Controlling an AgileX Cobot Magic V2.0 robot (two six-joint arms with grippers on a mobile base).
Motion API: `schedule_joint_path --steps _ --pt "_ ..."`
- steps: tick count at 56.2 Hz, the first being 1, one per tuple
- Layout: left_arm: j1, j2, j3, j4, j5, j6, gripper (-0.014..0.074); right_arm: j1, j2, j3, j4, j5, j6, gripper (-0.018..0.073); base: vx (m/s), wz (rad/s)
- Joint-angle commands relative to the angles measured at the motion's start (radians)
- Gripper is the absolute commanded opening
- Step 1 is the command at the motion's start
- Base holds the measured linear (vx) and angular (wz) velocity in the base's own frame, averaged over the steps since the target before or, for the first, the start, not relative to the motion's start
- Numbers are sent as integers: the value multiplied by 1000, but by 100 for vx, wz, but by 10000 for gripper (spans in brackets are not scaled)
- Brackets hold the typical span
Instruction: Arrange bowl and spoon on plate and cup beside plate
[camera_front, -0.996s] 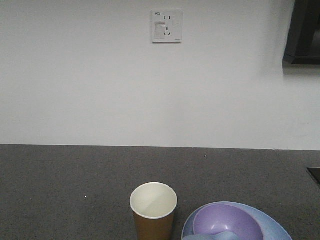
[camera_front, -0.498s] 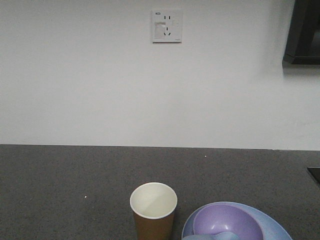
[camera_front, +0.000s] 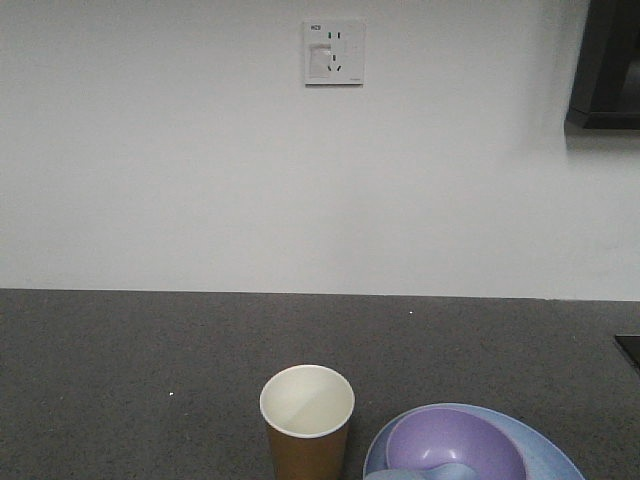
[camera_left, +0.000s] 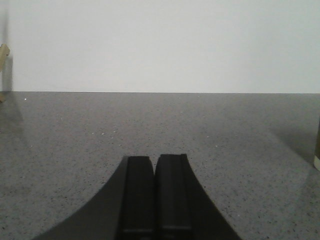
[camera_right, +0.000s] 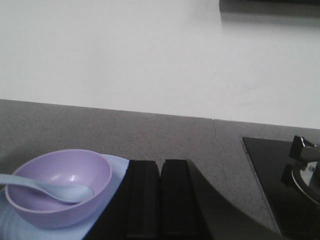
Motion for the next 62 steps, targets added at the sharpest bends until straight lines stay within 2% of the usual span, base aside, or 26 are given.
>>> schedule_joint_path --steps 1,9,13,62 --pt "2 -16 -26 -2 -76 0 0 -3 -36 99 -35 -177 23 -8 0 0" --pt "2 -16 -26 -2 -76 0 0 -3 -159 291 -33 -350 24 -8 0 0" --pt "2 -17 -26 -2 -76 0 0 -1 -145 360 -15 -465 35 -8 0 0" --pt "2 -15 -26 -2 -76 0 0 -1 -153 354 -8 -477 35 -8 0 0"
